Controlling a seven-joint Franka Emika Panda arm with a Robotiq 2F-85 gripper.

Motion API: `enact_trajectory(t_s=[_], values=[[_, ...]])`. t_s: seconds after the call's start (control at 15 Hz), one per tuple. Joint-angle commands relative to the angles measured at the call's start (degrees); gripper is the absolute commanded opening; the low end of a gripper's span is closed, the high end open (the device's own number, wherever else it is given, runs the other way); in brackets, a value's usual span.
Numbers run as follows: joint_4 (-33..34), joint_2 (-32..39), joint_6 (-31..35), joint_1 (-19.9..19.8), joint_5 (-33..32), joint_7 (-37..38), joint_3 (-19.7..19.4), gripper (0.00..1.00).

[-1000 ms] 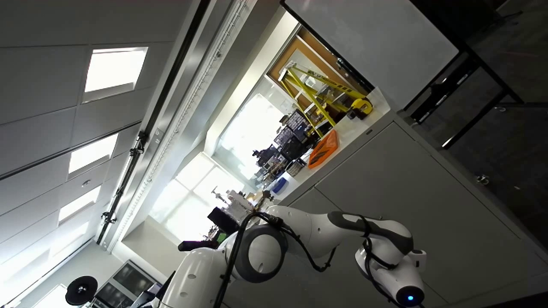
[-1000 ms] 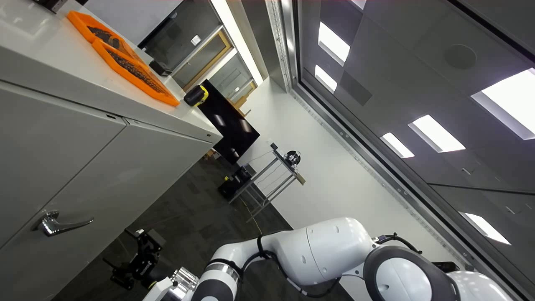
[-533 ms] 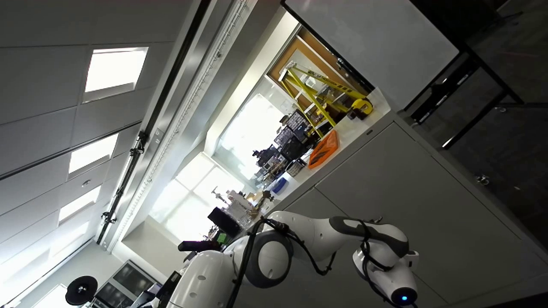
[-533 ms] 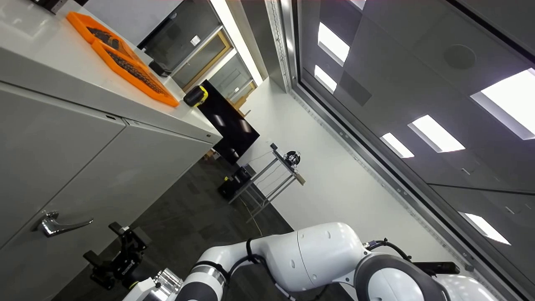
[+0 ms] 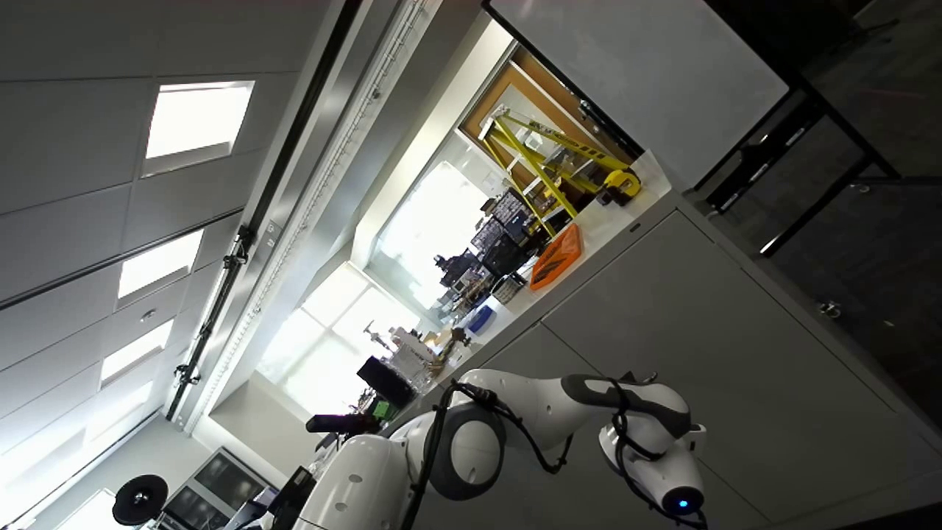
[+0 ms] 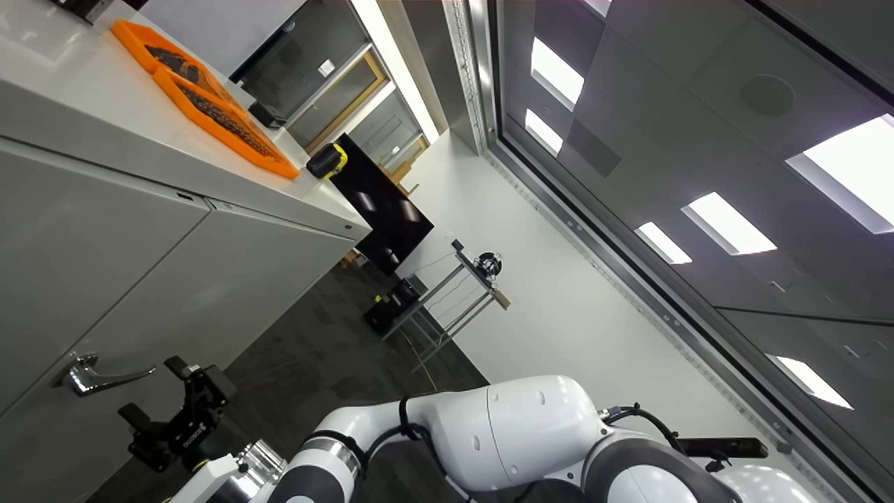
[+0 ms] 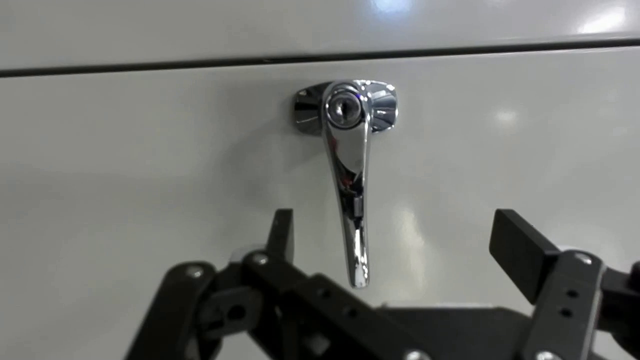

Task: Open the drawer door on the right

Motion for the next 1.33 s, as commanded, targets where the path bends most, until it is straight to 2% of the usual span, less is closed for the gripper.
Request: enact_trajectory(t_s=[0.0, 0.67, 0.73, 0.8, 0.93, 1.27], values=[[4.6, 2.1, 1.9, 1.3, 1.6, 0.5, 0.0, 1.00], [10.5, 4.9, 4.9, 2.9, 1.3, 0.2, 0.3, 1.00], [11.0, 5.2, 5.4, 3.0, 1.5, -0.1, 0.3, 0.96], [11.4, 5.4, 5.6, 3.1, 1.4, -0.3, 0.2, 0.72], [11.9, 5.7, 5.7, 2.9, 1.4, -0.3, 0.3, 0.68], [12.6, 6.3, 5.6, 2.8, 1.1, -0.1, 0.5, 0.30]])
